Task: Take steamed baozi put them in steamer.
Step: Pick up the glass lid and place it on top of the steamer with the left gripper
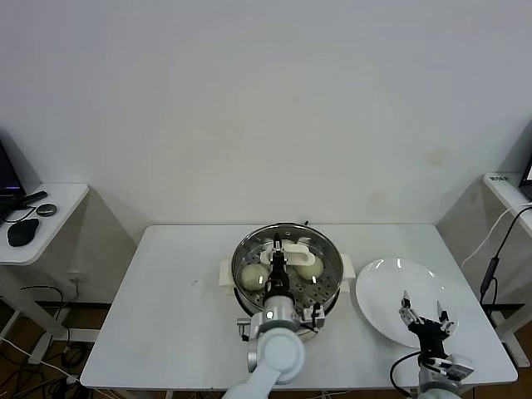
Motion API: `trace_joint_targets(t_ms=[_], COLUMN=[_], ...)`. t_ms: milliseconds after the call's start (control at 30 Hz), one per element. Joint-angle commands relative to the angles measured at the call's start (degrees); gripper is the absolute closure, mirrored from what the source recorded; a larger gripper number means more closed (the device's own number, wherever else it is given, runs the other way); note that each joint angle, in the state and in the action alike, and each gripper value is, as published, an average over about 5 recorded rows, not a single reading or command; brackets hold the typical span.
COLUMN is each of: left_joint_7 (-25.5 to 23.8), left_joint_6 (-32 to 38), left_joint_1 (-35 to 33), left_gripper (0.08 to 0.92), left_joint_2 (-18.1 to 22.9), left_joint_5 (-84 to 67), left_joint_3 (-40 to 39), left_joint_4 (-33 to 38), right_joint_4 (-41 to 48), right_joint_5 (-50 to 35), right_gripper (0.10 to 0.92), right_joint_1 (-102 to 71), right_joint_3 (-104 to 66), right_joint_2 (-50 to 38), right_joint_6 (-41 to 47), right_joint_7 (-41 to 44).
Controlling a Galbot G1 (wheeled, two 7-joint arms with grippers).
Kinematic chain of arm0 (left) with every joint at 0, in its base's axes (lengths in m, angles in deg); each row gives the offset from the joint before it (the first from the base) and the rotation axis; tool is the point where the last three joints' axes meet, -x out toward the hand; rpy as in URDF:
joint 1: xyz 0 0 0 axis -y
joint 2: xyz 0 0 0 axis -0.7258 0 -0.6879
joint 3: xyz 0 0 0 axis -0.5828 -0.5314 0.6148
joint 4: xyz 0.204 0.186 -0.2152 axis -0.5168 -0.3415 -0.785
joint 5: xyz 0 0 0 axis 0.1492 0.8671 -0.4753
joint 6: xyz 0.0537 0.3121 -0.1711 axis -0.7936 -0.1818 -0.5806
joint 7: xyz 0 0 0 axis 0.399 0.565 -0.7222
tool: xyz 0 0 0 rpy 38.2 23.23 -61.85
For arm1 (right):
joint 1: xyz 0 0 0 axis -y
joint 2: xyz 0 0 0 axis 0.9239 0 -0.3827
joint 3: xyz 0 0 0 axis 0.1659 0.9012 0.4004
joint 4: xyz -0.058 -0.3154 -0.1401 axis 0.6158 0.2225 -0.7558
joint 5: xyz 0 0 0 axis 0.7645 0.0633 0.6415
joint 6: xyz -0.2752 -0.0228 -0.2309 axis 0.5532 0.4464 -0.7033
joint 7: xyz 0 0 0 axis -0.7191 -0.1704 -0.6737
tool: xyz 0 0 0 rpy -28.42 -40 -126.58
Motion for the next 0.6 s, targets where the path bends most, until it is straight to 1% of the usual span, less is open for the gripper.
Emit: trace_joint_targets(t_ms=[33,300,533,600], left_joint_7=[-0.6,-1.7,0.0,0.7], left_joint_6=[0.2,0.3,1.7,2.1], left_joint_1=[-0.2,-0.4,-1.5,-2.0], left_gripper=[0.825,0.825,0.819,0.788], left_joint_2=[-0.4,-0.5,-0.9,-1.2], left_joint_5=[0.0,-0.6,-2.1,-2.2], left_joint_3=[0.0,-0.3,-1.1,-1.3], left_joint_4=[-0.6,0.6,3.9,5.0], right_joint_4=[0.1,0.0,0.1,0.2], right_joint_5=[0.0,0.0,0.0,0.1], right_gripper=[0.203,0.203,0.203,0.203], right_joint_1=[0.1,0.1,0.2,0.2], right_joint_3=[0.2,0.2,0.3,0.3], right_joint_2=[0.2,0.1,0.1,0.1], right_joint_6=[-0.1,0.0,-0.1,-0.1], right_joint_7=[0.0,0.0,0.0,0.0])
